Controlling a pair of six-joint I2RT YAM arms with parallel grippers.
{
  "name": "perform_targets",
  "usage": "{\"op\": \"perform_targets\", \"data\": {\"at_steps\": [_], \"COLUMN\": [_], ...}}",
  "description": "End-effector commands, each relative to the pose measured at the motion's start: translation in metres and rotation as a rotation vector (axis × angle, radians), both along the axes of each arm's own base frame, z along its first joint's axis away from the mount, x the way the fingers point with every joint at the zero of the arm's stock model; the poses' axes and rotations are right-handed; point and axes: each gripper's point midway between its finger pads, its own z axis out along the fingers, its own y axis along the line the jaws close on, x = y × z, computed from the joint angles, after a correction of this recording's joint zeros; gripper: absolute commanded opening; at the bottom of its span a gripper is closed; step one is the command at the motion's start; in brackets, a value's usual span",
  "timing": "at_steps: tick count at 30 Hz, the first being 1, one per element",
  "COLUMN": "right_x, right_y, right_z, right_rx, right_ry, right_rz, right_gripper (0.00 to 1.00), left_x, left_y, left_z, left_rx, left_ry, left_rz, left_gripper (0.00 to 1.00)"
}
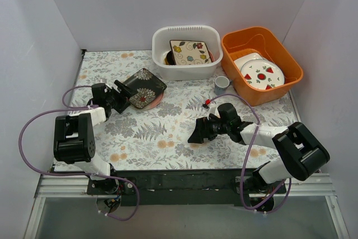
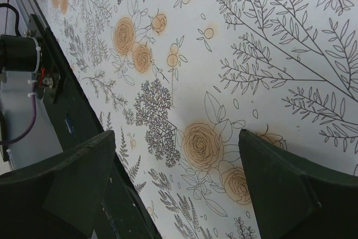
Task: Place the plates into the plastic bin on the countertop
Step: Pick up the plate at the center of the board.
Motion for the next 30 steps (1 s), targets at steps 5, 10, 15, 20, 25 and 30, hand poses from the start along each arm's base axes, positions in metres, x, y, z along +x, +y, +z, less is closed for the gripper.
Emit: {"op": "perform_targets", "data": {"at_steps": [5,10,15,20,25,30], "right_x": [0.006,0.006,0.005,0.004,0.001,0.000], "right_y": [0.007,0.008,0.007,0.005,0.000,-0.004], "right_z": [0.003,0.004,0.005,0.003,0.002,0.000], "right_rx": [0.011,0.016,0.013,0.007,-0.003,-0.013], "right_ry": [-0.010,-0.005,-0.008,-0.003,-0.006,-0.004], "right_rz": [0.009,0.012,0.009,0.002,-0.015,-0.033], "right_gripper": [0.98,0.98,0.98,0.98,0.98,0.98], "left_x": [0.023,0.028,0.030,0.030,0.029,0.031], "left_y": [0.003,-0.001,-0.001,-0.002,-0.003,-0.002], "left_z": [0.011,-0.010,-0.020,-0.032,-0.036,-0.028], "left_rx": [-0.005,-0.028,-0.039,-0.039,-0.047,-0.034], "left_ry": [-0.081,-0.050,-0.043,-0.025,-0.015,-0.034], "left_rz": [-0.006,-0.022,-0.017,-0.023,-0.036,-0.043], "left_gripper": [0.80,0.65,0.46,0.26,0.00,0.00]}}
